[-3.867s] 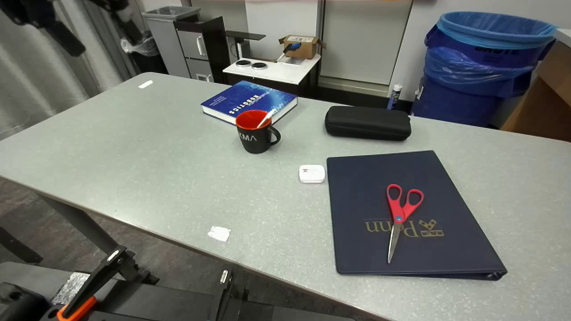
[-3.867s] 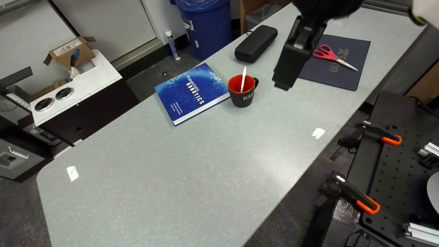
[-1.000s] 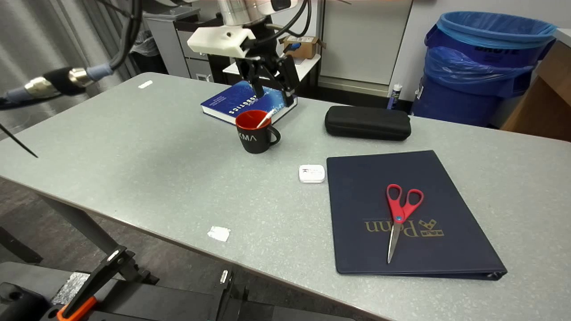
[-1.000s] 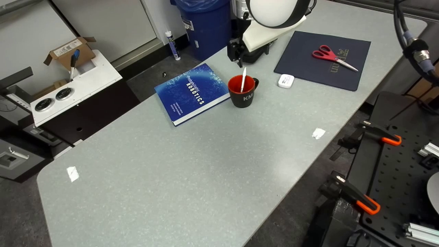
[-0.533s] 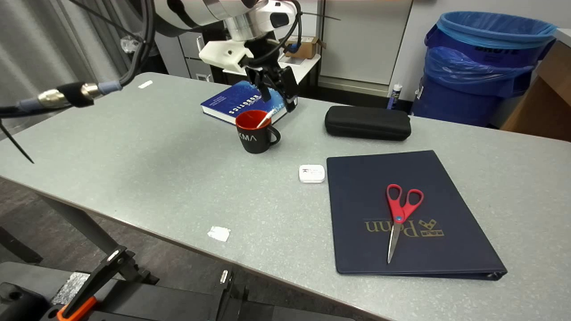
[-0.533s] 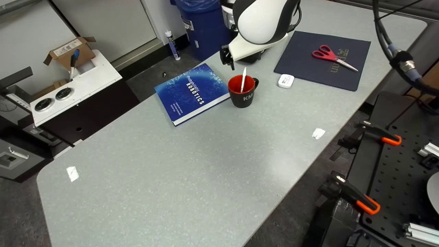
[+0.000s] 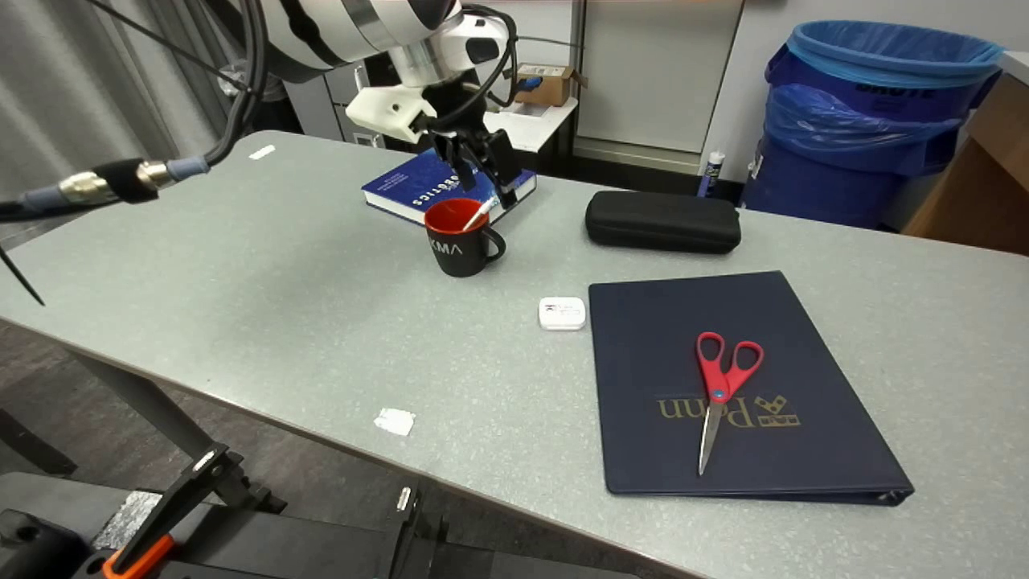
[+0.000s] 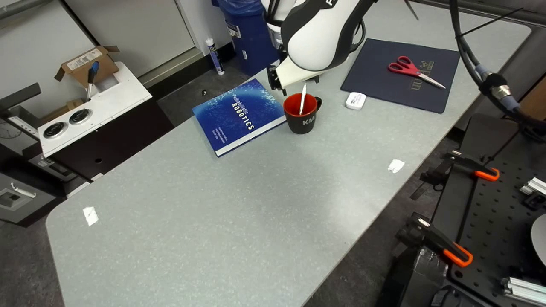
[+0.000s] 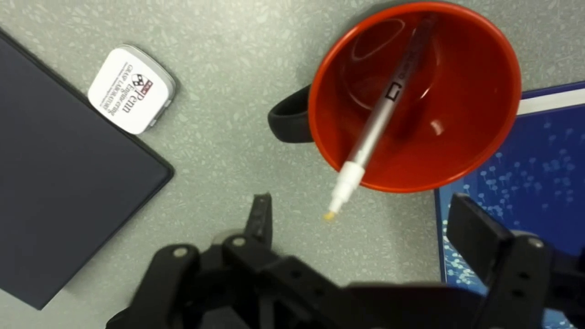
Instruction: Remove the thing from the mug and put it on the table
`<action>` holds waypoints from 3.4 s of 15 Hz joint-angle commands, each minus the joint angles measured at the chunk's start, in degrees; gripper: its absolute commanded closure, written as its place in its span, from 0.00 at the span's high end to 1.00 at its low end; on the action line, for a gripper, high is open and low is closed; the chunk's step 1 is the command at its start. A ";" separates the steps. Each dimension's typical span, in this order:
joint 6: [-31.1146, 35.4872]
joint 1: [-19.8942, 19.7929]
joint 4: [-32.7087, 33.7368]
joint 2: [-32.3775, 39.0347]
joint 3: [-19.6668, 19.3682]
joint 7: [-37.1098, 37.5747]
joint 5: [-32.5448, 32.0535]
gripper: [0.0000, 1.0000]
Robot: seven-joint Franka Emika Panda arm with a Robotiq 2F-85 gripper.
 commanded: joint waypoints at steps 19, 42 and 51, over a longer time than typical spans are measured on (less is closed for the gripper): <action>9.50 1.56 -12.11 -16.52 -4.17 1.14 -6.24 0.03; -4.63 1.28 10.12 8.86 9.48 -26.83 8.76 0.80; -3.98 1.20 10.75 8.28 9.40 -26.56 9.78 1.00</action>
